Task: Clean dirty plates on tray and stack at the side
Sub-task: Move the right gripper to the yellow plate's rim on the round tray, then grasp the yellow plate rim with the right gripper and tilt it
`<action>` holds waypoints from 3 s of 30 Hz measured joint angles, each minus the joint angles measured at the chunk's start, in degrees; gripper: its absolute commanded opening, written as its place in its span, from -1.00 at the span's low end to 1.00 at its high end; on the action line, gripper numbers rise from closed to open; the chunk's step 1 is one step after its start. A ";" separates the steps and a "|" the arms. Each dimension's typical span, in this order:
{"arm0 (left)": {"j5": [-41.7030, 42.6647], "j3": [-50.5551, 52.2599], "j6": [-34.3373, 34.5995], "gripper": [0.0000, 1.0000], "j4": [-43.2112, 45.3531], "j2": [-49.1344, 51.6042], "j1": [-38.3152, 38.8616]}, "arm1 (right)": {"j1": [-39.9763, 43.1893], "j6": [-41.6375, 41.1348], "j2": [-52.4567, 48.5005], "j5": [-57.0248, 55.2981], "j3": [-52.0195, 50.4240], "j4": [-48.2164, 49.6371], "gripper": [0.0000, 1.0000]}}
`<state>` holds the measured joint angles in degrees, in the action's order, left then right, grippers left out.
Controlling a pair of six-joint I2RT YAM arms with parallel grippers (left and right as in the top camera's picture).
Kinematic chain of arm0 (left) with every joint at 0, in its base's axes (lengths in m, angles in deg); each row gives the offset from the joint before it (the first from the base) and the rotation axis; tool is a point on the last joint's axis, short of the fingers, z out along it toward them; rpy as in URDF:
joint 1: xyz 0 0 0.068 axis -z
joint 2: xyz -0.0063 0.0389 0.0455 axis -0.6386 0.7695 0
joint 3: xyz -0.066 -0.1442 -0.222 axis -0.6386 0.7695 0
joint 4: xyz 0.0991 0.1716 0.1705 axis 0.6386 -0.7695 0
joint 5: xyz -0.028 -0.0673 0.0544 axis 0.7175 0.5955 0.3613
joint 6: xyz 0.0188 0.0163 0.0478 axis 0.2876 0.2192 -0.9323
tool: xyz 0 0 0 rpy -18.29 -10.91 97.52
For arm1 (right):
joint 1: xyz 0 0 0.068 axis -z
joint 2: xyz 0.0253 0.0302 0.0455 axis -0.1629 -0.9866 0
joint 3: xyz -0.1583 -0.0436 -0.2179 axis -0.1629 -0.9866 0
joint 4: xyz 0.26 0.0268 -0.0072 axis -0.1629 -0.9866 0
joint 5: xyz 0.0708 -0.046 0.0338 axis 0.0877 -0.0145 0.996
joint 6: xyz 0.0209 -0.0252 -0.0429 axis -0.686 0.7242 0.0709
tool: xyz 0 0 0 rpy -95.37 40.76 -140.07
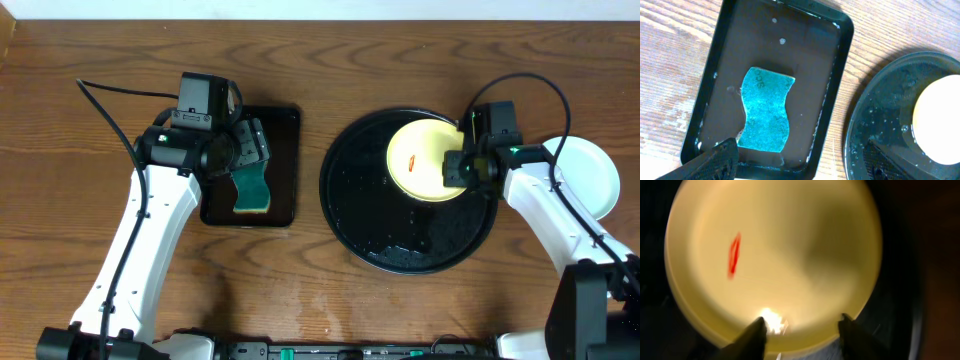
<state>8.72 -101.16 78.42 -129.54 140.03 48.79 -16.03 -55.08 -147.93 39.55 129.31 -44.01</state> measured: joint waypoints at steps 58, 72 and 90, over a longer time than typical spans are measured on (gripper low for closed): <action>0.00 0.00 0.00 0.61 -0.02 0.00 0.00 | 9.05 -6.54 -10.10 12.94 0.39 -3.89 -0.98; 0.00 0.00 0.00 0.61 -0.02 0.00 0.00 | 0.48 -19.71 -1.29 10.03 0.22 -10.38 -0.34; 0.46 0.00 0.00 0.61 -1.49 0.00 0.00 | 0.70 5.27 -7.89 6.58 0.13 -1.57 -0.63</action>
<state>9.18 -101.16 78.42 -131.03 140.03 48.79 -15.33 -49.81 -155.82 46.13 129.44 -45.58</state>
